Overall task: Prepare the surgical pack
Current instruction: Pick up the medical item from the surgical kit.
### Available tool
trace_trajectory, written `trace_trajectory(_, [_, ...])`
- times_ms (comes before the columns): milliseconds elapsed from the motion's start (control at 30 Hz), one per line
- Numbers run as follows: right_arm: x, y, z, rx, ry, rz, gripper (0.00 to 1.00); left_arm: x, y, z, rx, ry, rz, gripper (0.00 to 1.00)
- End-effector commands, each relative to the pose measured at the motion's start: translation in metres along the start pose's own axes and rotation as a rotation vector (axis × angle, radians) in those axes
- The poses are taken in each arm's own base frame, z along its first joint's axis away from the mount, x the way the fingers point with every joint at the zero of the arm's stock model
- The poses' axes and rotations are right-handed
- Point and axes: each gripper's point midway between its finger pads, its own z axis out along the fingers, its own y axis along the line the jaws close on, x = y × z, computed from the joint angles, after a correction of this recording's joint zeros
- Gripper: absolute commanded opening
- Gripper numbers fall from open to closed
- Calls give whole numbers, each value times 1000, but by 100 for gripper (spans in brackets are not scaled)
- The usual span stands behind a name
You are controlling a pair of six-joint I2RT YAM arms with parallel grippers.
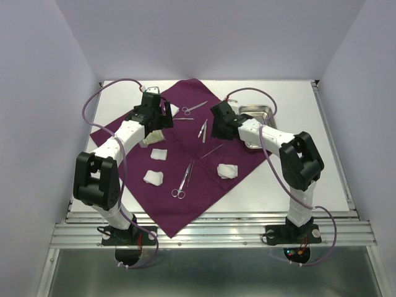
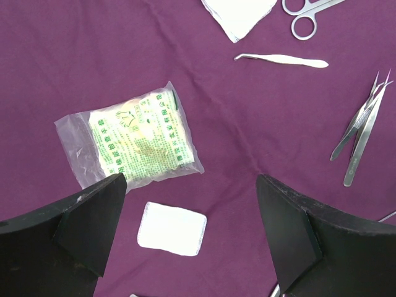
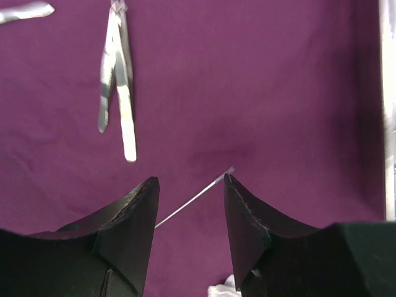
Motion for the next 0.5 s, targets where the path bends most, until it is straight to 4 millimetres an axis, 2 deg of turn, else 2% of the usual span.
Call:
trace_trajectory(0, [18, 10, 0, 33, 27, 154, 52, -9, 0, -4, -3, -38, -3, 99])
trace_trajectory(100, [37, 21, 2, 35, 54, 135, 51, -8, 0, -4, -1, -38, 0, 99])
trace_trajectory(267, [53, 25, 10, 66, 82, 143, 49, -7, -1, -3, 5, -34, 0, 99])
trace_trajectory(467, [61, 22, 17, 89, 97, 152, 47, -6, -2, -3, 8, -32, 2, 99])
